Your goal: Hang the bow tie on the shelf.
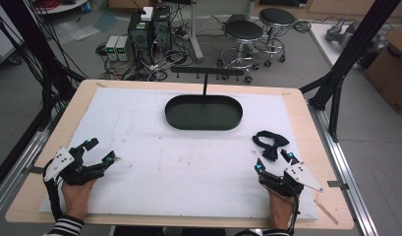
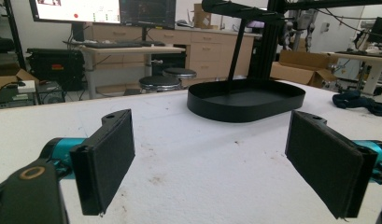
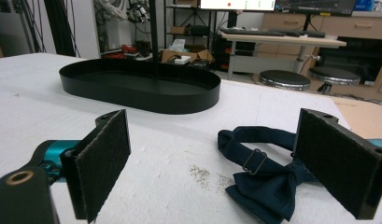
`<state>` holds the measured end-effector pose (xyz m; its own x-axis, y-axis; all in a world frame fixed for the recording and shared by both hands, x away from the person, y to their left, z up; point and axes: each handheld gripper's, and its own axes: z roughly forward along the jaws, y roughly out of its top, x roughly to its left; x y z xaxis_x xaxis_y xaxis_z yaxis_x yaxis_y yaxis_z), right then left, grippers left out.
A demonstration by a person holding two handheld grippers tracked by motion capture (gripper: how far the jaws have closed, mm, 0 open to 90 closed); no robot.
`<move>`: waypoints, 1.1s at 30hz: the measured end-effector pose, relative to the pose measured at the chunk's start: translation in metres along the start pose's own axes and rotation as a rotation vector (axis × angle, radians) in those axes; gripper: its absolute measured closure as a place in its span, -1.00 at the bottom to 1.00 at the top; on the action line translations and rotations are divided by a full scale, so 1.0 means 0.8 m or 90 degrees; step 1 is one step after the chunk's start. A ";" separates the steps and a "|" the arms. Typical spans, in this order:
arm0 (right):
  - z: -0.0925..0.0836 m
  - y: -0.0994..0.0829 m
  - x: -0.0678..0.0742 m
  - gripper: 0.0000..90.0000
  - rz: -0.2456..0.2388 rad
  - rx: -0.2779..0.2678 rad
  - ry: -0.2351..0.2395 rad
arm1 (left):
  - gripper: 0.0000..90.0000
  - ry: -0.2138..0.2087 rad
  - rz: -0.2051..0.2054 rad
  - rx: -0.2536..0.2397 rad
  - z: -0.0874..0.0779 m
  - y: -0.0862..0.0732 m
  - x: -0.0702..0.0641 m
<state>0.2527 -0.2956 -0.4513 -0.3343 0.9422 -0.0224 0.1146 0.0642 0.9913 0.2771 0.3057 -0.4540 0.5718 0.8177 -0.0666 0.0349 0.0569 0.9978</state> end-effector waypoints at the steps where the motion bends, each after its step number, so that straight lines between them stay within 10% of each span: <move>1: 0.000 0.000 -0.001 -0.78 0.002 0.001 0.001 | -0.64 0.001 -0.001 0.000 0.000 0.000 0.000; 33: 0.000 0.000 0.001 -0.78 -0.004 -0.001 -0.002 | -0.65 -0.002 -0.007 -0.001 -0.001 0.000 0.002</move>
<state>0.2523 -0.2949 -0.4512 -0.3316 0.9430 -0.0290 0.1111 0.0696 0.9914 0.2776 0.3072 -0.4541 0.5741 0.8150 -0.0781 0.0404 0.0671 0.9969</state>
